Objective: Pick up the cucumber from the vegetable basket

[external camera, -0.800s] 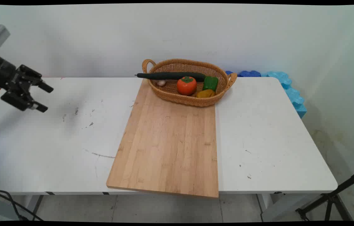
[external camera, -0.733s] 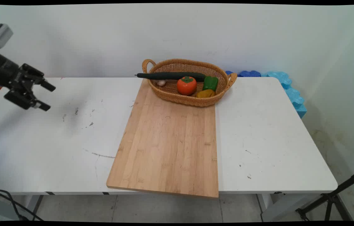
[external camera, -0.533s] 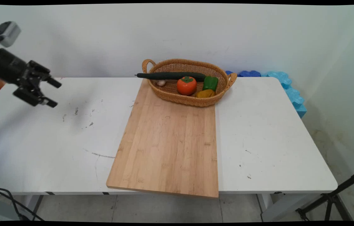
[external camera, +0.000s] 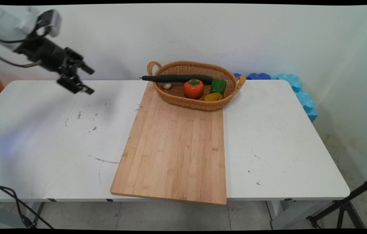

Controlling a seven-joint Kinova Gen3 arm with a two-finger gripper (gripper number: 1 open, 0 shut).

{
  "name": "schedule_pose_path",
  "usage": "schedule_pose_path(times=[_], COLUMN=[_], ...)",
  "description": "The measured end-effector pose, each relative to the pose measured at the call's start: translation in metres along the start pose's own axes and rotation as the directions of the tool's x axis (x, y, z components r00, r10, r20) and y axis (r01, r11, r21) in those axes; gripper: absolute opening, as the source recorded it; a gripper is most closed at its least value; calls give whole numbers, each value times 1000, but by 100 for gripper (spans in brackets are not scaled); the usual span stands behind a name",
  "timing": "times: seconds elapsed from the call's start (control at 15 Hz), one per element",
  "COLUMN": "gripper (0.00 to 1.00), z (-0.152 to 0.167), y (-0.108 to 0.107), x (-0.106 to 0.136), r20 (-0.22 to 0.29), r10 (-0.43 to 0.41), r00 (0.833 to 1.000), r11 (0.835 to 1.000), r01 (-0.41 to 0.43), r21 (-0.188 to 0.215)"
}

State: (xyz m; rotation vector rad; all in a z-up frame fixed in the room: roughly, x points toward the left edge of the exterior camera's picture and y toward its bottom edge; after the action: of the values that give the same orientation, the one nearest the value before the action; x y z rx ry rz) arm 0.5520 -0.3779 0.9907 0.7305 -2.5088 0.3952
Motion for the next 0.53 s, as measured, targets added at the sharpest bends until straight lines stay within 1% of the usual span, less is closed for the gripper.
schedule_pose_path(times=[0.2, 0.33, 0.53], gripper=[100, 100, 100], z=[19, 38, 63], y=[-9, -17, -27], x=[29, 53, 81], r20=[-8, -14, -19], r10=[17, 31, 49], r00=[1000, 999, 999], r11=[999, 998, 995], r01=[-16, -30, -47], r21=[30, 55, 83])
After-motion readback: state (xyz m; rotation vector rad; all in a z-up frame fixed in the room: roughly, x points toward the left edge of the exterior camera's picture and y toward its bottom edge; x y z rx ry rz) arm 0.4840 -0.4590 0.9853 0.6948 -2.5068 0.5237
